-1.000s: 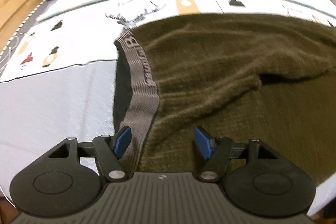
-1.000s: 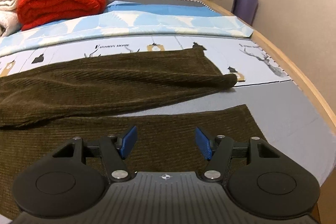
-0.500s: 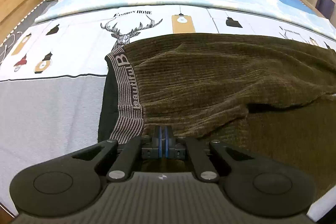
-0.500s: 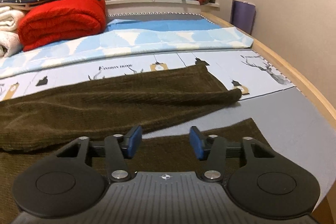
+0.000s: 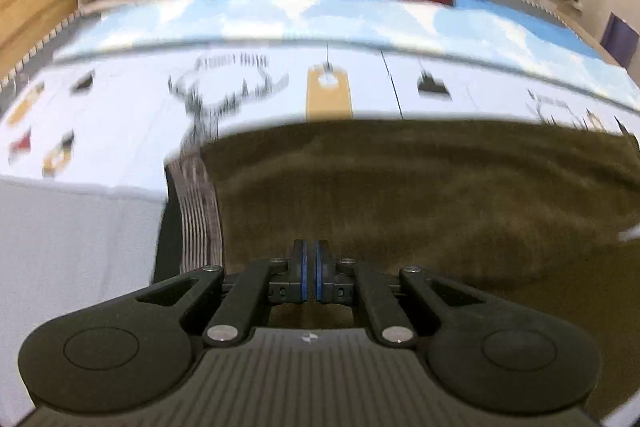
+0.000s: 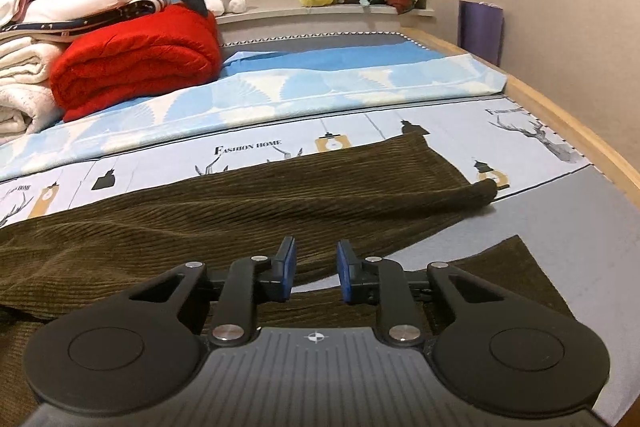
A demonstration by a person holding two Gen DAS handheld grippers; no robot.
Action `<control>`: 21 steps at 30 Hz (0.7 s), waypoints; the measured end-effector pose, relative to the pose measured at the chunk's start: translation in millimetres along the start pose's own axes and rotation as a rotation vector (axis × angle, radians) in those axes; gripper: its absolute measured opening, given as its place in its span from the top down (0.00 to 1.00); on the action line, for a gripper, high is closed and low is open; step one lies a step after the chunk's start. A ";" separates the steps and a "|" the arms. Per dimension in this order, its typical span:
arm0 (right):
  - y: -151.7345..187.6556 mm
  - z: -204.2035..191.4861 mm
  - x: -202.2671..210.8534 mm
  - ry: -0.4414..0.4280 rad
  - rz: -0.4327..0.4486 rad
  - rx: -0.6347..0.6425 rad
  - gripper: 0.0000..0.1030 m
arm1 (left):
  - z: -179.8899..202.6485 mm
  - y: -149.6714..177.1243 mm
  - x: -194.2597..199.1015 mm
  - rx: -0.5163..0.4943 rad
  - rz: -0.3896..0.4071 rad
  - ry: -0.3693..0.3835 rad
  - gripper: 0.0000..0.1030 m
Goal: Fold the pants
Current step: 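Smooth the pants with the left gripper while the right gripper hovers over the legs, then grasp the grey striped waistband edge with the left gripper and lift it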
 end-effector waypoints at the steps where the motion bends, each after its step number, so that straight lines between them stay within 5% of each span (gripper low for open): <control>1: 0.0 -1.8 -1.6 -0.001 -0.002 0.001 0.77 | 1.0 -12.9 -3.0 0.008 0.021 -0.002 0.96; 4: -1.1 -7.1 -5.2 0.007 -0.001 0.020 0.77 | 2.8 -50.7 -22.1 0.032 0.091 0.000 0.89; 7: -2.5 -12.4 -9.6 0.003 -0.004 0.030 0.77 | -1.1 -70.1 -50.7 0.046 0.126 -0.036 0.59; 9: -0.8 -15.6 -13.8 0.000 -0.018 0.032 0.77 | -7.1 -71.6 -72.4 0.075 0.141 -0.061 0.31; 13: 0.0 -21.2 -21.1 0.015 -0.031 0.067 0.77 | -6.0 -63.6 -119.0 0.033 0.053 -0.078 0.23; 21: -1.3 -20.4 -37.2 0.038 -0.061 0.066 0.77 | 9.0 -74.6 -157.4 -0.099 0.086 -0.018 0.14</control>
Point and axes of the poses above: each gripper's, at about its wrist camera, not at the fingertips, and x roughly against the way its jaws point, z to its right, y to its underside, the point moved 8 cm from there along -x, roughly the way its jaws point, and after that the axes turned 9 degrees about -y, right-handed, at the moved point
